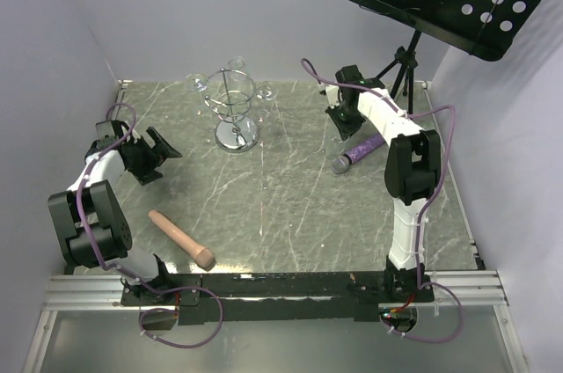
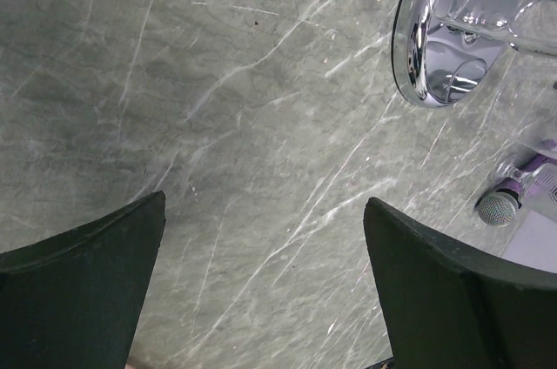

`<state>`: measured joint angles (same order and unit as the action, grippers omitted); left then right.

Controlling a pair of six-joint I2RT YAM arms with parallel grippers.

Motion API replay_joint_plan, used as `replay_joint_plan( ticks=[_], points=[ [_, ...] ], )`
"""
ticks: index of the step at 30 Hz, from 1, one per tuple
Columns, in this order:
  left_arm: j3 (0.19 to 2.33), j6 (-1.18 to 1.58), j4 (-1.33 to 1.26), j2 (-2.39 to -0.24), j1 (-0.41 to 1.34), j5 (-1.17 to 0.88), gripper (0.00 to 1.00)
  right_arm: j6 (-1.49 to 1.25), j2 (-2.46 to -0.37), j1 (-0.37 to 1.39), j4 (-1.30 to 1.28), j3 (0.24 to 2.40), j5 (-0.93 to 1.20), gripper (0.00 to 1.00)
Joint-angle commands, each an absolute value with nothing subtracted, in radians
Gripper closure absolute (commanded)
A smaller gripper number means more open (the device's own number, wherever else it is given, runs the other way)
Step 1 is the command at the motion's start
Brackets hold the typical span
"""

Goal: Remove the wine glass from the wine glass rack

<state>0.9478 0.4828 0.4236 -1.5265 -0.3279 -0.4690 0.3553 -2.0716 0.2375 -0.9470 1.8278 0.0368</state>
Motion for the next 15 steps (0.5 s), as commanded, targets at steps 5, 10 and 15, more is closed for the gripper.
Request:
replay_joint_plan(
  ticks=[5,10,15],
  points=[
    [0.943,0.468,0.394,-1.483,-0.330,-0.477,0.00,0.331,-2.077,0.236,-0.939,1.896,0.008,0.71],
    [0.940,0.468,0.388,-1.482,-0.330,-0.480,0.00,0.330,-2.079,0.236,-0.940,1.899,0.006,0.58],
    [0.946,0.462,0.394,-1.479,-0.328,-0.483,0.00,0.330,-2.062,0.235,-0.939,1.916,0.003,0.54]
  ],
)
